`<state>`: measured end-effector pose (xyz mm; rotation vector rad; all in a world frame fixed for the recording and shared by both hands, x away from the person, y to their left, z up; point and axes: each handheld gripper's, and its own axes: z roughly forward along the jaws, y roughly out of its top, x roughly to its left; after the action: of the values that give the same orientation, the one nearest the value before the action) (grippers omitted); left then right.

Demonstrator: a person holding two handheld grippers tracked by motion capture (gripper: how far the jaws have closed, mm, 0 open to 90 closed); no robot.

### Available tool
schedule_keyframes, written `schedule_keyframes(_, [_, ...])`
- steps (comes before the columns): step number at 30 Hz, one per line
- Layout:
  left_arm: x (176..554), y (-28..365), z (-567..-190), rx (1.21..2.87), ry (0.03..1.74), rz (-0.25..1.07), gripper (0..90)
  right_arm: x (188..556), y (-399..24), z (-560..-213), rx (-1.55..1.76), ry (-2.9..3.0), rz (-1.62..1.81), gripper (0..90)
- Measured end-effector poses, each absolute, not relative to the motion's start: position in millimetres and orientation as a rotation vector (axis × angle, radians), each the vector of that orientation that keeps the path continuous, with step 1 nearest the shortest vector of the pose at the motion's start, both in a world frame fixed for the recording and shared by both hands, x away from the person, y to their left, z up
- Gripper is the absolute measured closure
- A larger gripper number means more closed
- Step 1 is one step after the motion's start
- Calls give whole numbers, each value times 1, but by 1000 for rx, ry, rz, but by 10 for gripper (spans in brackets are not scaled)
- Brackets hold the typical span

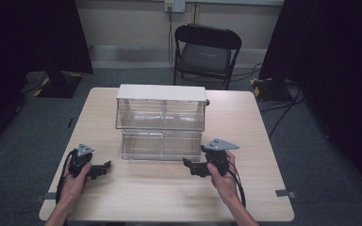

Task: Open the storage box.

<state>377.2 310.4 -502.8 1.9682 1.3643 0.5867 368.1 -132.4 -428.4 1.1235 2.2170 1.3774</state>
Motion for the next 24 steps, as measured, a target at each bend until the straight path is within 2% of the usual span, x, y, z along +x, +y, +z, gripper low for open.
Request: schedule_keyframes(24, [377,310,-503,1968,1364,587,90,370,-133,-421,1112,2186,1416,109])
